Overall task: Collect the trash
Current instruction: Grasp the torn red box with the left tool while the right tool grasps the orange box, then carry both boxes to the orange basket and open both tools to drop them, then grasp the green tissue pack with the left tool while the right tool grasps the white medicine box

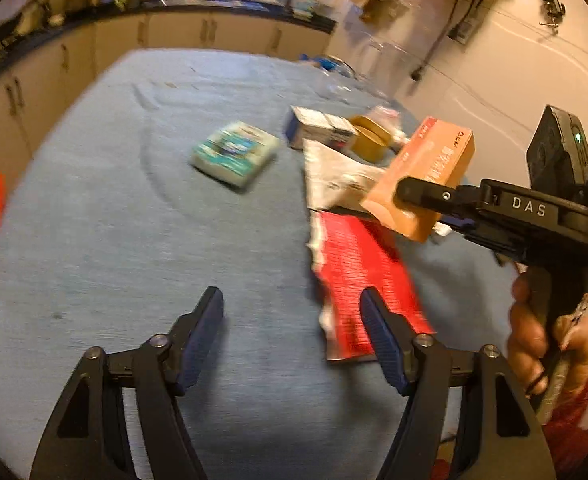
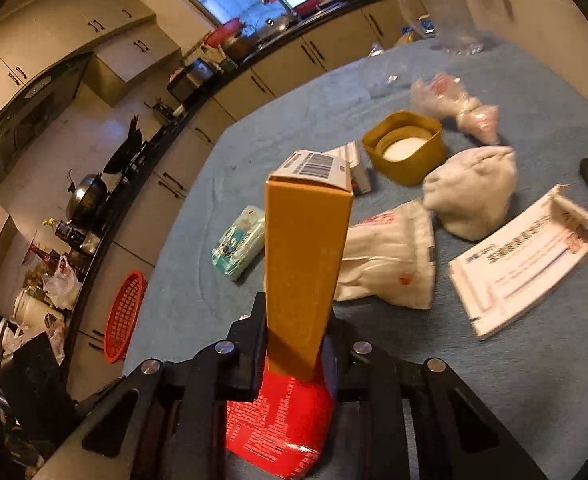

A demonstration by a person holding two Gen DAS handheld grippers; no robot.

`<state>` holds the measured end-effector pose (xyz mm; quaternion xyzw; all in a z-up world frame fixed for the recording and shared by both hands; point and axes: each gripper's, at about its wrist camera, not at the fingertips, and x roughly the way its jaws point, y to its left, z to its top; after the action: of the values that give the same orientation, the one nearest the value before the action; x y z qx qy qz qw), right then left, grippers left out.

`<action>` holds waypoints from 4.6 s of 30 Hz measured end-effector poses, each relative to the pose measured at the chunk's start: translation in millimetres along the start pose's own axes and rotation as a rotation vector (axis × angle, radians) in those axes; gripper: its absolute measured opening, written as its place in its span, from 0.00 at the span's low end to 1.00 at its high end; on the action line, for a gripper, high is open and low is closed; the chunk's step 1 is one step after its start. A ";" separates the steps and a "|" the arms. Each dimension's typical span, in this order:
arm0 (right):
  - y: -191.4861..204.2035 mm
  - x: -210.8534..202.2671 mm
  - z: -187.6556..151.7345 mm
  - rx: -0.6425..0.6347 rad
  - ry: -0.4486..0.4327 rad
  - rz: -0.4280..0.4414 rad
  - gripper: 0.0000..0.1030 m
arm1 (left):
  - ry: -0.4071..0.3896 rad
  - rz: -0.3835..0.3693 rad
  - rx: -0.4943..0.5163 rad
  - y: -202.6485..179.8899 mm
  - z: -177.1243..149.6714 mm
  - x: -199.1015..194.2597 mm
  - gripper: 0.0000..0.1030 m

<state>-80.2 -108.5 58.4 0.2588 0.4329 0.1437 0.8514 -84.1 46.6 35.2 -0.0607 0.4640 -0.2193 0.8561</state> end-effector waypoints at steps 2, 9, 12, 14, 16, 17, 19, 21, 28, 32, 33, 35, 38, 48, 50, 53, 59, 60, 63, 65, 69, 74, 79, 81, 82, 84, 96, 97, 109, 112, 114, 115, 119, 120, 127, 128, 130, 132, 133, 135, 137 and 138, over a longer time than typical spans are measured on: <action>-5.2 -8.0 -0.6 0.007 -0.020 0.001 0.24 | 0.052 -0.053 -0.011 -4.6 3.0 10.0 0.54; -19.0 -28.2 -1.5 0.015 -0.074 -0.013 0.24 | 0.160 -0.145 -0.028 -21.1 7.2 41.7 0.23; -26.2 -32.0 -2.1 0.022 -0.079 -0.018 0.24 | 0.170 -0.152 -0.027 -29.0 10.4 48.5 0.23; -30.0 -35.2 -2.9 0.026 -0.088 -0.023 0.24 | 0.157 -0.138 -0.026 -32.9 12.6 51.2 0.22; -33.2 -37.2 -3.4 0.030 -0.095 -0.029 0.24 | 0.135 -0.125 -0.018 -35.6 13.7 51.0 0.16; -35.1 -38.7 -3.4 0.035 -0.099 -0.028 0.24 | 0.127 -0.119 -0.009 -36.9 14.9 50.1 0.13; -36.6 -41.0 -3.9 0.034 -0.104 -0.029 0.24 | 0.086 -0.114 0.009 -39.9 16.5 43.4 0.08; -36.1 -43.3 -4.2 0.035 -0.111 -0.032 0.24 | 0.063 -0.114 0.033 -41.8 18.5 35.1 0.06; -35.9 -49.8 -5.2 0.027 -0.124 -0.025 0.24 | 0.007 -0.102 0.057 -40.9 21.3 15.7 0.06; -28.6 -49.4 -5.0 0.012 -0.121 -0.021 0.24 | -0.034 -0.091 0.039 -27.7 22.6 -2.8 0.06; -25.8 -48.5 -5.0 0.007 -0.119 -0.018 0.24 | -0.043 -0.089 0.031 -21.6 20.7 -10.6 0.06; -21.0 -46.7 -5.8 -0.003 -0.115 -0.013 0.24 | -0.060 -0.083 0.018 -14.3 21.1 -17.9 0.06; -11.2 -42.3 -6.7 -0.020 -0.104 -0.007 0.24 | -0.089 -0.072 -0.007 -0.6 23.1 -29.9 0.06; 35.7 -17.1 -9.2 -0.105 -0.047 0.031 0.24 | -0.197 -0.024 -0.088 50.1 22.9 -79.8 0.06; 46.8 -9.3 -10.4 -0.126 -0.030 0.040 0.24 | -0.219 -0.012 -0.108 63.3 21.9 -90.2 0.06; 65.2 3.1 -11.7 -0.160 -0.007 0.056 0.24 | -0.235 -0.001 -0.142 82.2 20.0 -101.2 0.06; 89.9 20.9 -14.5 -0.190 0.020 0.076 0.24 | -0.226 0.016 -0.157 101.9 15.0 -105.1 0.06; 93.4 23.1 -15.6 -0.197 0.024 0.077 0.24 | -0.227 0.016 -0.159 103.4 14.2 -105.4 0.06; 101.2 26.5 -16.5 -0.209 0.035 0.078 0.24 | -0.245 0.009 -0.171 109.4 13.4 -112.4 0.06; 107.2 28.0 -16.4 -0.223 0.038 0.079 0.24 | -0.263 0.015 -0.178 115.0 12.6 -119.3 0.06; 126.4 34.4 -15.2 -0.257 0.050 0.095 0.24 | -0.307 0.041 -0.203 131.6 12.1 -139.0 0.06; 158.5 48.4 -16.3 -0.311 0.081 0.152 0.24 | -0.376 0.110 -0.250 165.5 9.0 -173.9 0.06; 201.8 77.6 -16.4 -0.360 0.136 0.213 0.24 | -0.433 0.196 -0.315 209.3 0.4 -207.9 0.06; 223.2 93.8 -16.5 -0.385 0.163 0.238 0.24 | -0.443 0.234 -0.342 227.7 -3.8 -215.7 0.06; 231.1 100.7 -17.1 -0.393 0.174 0.244 0.24 | -0.443 0.248 -0.350 235.2 -4.7 -217.3 0.06; 249.5 119.4 -19.2 -0.415 0.204 0.256 0.24 | -0.438 0.275 -0.363 248.2 -6.2 -218.2 0.06; 301.3 234.8 -44.0 -0.464 0.395 0.218 0.26 | -0.355 0.356 -0.441 311.4 -16.6 -170.4 0.06; 301.8 238.3 -45.2 -0.462 0.401 0.211 0.26 | -0.353 0.353 -0.445 313.5 -17.3 -168.5 0.06; 292.2 215.7 -36.4 -0.438 0.352 0.226 0.47 | -0.391 0.364 -0.444 294.0 -18.8 -178.8 0.39; 278.6 195.7 -30.4 -0.420 0.315 0.231 0.49 | -0.405 0.374 -0.416 277.8 -16.6 -181.5 0.46; 266.1 180.2 -27.0 -0.406 0.280 0.218 0.52 | -0.407 0.378 -0.386 263.9 -14.5 -180.8 0.47; 262.1 174.6 -26.3 -0.402 0.269 0.214 0.52 | -0.408 0.377 -0.367 254.5 -13.1 -179.4 0.50; 230.3 147.0 -19.3 -0.356 0.223 0.188 0.53 | -0.397 0.348 -0.301 220.1 -5.4 -169.5 0.58; 220.2 139.2 -17.1 -0.338 0.212 0.193 0.53 | -0.387 0.334 -0.278 208.8 -2.0 -164.0 0.58; 145.5 89.4 0.5 -0.230 0.125 0.152 0.53 | -0.293 0.260 -0.162 147.0 20.4 -115.6 0.59; 131.5 82.8 5.1 -0.205 0.115 0.137 0.53 | -0.275 0.247 -0.145 137.1 24.8 -106.0 0.59; 106.2 68.6 14.2 -0.162 0.089 0.123 0.53 | -0.247 0.233 -0.107 119.5 32.4 -90.2 0.63; 79.7 51.7 24.6 -0.115 0.053 0.095 0.53 | -0.221 0.228 -0.072 102.4 40.5 -72.5 0.65; 67.2 43.1 29.6 -0.093 0.035 0.081 0.53 | -0.206 0.222 -0.055 93.9 45.1 -62.8 0.66; 41.9 25.9 37.7 -0.051 0.004 0.052 0.53 | -0.164 0.205 -0.009 77.2 54.2 -42.1 0.70; 13.0 8.7 44.0 0.009 -0.026 0.026 0.53 | -0.134 0.212 0.023 65.3 65.9 -25.7 0.70; 0.1 0.3 45.7 0.032 -0.037 0.017 0.53 | -0.113 0.205 0.055 57.1 73.3 -15.4 0.71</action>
<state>-42.9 -122.7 80.7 0.2785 0.4170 0.1393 0.8539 -13.0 97.2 70.7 -0.0018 0.4126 -0.1397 0.9001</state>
